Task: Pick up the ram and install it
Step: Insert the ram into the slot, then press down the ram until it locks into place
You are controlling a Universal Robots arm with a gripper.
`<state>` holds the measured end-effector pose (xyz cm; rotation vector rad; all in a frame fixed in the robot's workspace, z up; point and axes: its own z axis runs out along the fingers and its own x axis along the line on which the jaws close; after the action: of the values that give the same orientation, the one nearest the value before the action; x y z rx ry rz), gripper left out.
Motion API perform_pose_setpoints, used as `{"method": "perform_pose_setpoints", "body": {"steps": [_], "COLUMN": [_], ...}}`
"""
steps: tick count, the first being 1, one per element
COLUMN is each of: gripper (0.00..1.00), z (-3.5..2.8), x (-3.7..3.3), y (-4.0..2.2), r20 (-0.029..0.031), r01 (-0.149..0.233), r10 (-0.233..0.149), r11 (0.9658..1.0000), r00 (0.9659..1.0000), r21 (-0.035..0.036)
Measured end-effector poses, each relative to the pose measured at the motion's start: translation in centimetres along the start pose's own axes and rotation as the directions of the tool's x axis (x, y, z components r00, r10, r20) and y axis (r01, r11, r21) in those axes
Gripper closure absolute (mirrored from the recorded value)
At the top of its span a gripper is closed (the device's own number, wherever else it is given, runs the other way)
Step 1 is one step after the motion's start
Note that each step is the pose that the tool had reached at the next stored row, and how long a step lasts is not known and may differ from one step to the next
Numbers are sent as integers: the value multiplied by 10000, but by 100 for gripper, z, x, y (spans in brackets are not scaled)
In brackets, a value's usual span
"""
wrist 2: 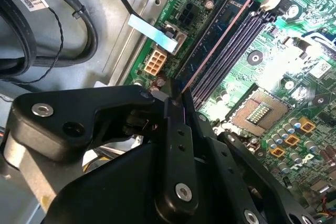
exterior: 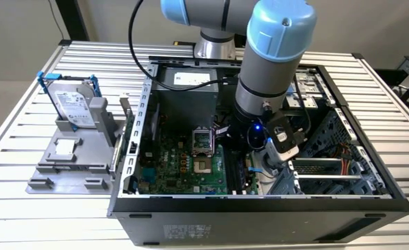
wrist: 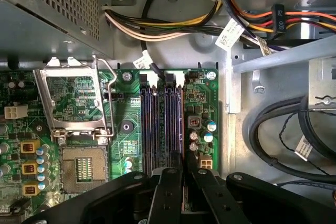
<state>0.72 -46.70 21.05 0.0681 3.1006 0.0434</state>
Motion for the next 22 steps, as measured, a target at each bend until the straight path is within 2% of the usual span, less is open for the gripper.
{"method": "perform_pose_setpoints", "body": {"steps": [3, 5, 6, 10, 11, 14, 15, 21, 22], "gripper": [0, 0, 0, 0, 0, 0, 0, 0, 100], "z": [0, -32, -57, -219, -234, -240, -248, -254, -253], "x": [0, -1, -2, -9, -9, -11, -11, -12, -12], "y": [0, 1, 0, 6, 6, -23, -29, -33, -34], "r20": [1, -10, -11, -19, -20, -57, -83, -87, -87], "r01": [1, -32, -112, -148, -148, -152, -154, -154, -154], "r10": [-1, 33, 112, 148, 148, 152, 153, 153, 153], "r11": [10000, 10000, 9999, 9999, 9999, 9998, 9998, 9998, 9998], "r00": [10000, 10000, 9999, 9999, 9999, 9999, 9998, 9998, 9998], "r21": [6, 4, -3, -1, -1, -88, -92, -92, -94]}}
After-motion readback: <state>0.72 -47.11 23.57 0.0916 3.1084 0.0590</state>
